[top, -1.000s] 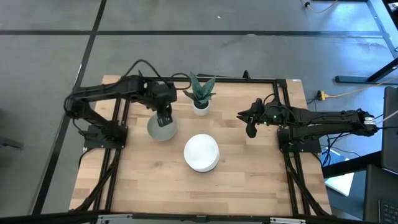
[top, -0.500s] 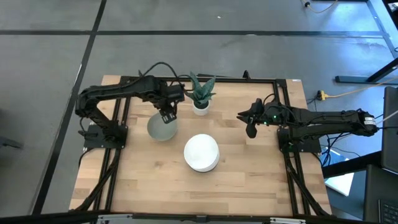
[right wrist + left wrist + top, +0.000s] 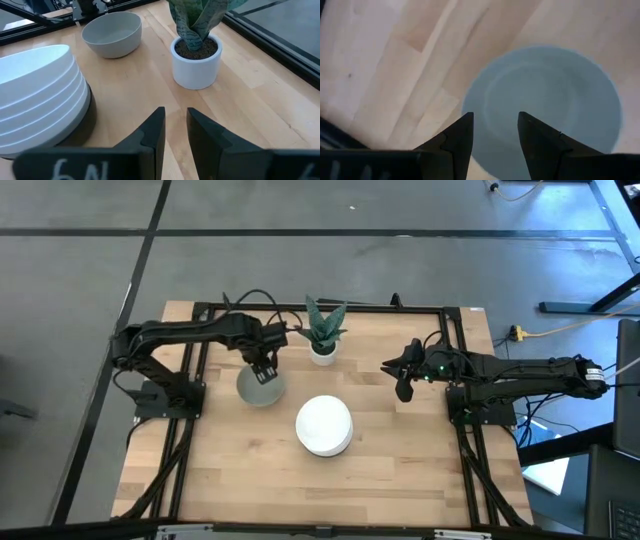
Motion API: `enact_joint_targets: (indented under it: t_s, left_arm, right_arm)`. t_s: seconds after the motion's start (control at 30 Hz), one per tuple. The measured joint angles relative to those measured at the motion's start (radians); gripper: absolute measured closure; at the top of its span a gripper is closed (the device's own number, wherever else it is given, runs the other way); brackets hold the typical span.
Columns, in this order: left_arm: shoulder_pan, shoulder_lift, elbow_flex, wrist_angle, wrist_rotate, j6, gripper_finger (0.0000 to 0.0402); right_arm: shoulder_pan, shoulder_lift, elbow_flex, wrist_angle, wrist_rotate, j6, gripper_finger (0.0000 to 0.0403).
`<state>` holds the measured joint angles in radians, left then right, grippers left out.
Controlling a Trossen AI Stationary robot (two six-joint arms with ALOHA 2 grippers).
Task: Nest bowls inside each other
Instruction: Stack the gray bowl on the white bowl
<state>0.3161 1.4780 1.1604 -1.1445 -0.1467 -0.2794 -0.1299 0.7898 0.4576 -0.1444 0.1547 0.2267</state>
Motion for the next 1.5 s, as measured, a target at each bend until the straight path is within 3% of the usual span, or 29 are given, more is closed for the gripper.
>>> enact_joint_targets:
  t_s: [0.63,1.5]
  left_arm:
    - [0.096,-0.135,-0.254,0.188,-0.060,-0.072,0.0253]
    - [0.096,-0.135,-0.397,0.293,0.052,-0.059,0.0260]
  right_arm:
    - [0.000,0.000,0.000,0.006,0.001,0.004,0.0321]
    - [-0.032,0.000,0.000,0.022,0.000,0.025,0.0321]
